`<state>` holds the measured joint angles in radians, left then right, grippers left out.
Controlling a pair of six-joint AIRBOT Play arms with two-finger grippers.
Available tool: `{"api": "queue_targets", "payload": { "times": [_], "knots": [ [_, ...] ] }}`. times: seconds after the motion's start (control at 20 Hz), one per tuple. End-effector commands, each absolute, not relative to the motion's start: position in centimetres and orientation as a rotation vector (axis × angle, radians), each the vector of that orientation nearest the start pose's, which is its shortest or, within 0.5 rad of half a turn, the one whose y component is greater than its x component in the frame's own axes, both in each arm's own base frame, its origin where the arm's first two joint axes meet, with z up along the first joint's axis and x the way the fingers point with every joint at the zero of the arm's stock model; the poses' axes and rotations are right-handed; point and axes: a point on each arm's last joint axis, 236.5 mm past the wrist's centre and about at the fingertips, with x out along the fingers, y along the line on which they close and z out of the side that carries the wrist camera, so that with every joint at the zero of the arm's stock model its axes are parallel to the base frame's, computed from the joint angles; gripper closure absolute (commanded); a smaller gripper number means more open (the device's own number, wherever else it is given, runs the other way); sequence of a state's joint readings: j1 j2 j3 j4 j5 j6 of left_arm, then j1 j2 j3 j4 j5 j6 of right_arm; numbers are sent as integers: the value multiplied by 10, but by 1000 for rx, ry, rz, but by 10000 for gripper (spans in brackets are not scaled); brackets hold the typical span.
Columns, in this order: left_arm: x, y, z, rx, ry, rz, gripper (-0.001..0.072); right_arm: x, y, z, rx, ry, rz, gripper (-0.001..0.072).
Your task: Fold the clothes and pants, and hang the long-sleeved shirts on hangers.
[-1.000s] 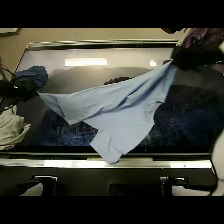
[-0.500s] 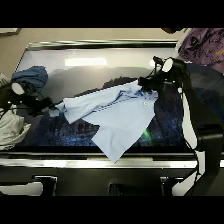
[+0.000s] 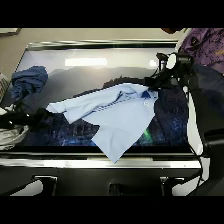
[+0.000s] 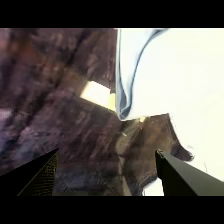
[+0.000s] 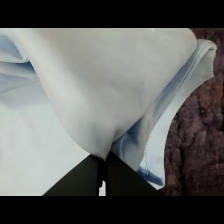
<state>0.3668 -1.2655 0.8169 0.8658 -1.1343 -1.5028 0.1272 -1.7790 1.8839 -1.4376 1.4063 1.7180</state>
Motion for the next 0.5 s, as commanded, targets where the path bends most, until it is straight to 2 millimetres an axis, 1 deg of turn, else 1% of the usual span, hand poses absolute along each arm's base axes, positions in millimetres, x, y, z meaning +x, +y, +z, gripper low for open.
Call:
{"api": "queue_targets", "payload": {
  "times": [0.0,0.1,0.2,0.3,0.4,0.45],
  "knots": [
    [331,-55,-74,-1053,1291,-31,-8,480,91,29,128,1373,102,682],
    [338,-71,-82,-1051,1293,-54,-8,474,90,28,125,1398,101,682],
    [347,-81,-90,-1079,1280,-44,-8,471,90,27,123,1413,101,682],
    [354,-87,-98,-1088,1268,-27,-7,469,89,27,121,1421,99,682],
    [360,-90,-102,-1079,1260,-21,-4,468,90,27,122,1423,99,682],
    [364,-90,-103,-1072,1251,-17,13,468,90,27,120,1425,101,682]
  ]
}}
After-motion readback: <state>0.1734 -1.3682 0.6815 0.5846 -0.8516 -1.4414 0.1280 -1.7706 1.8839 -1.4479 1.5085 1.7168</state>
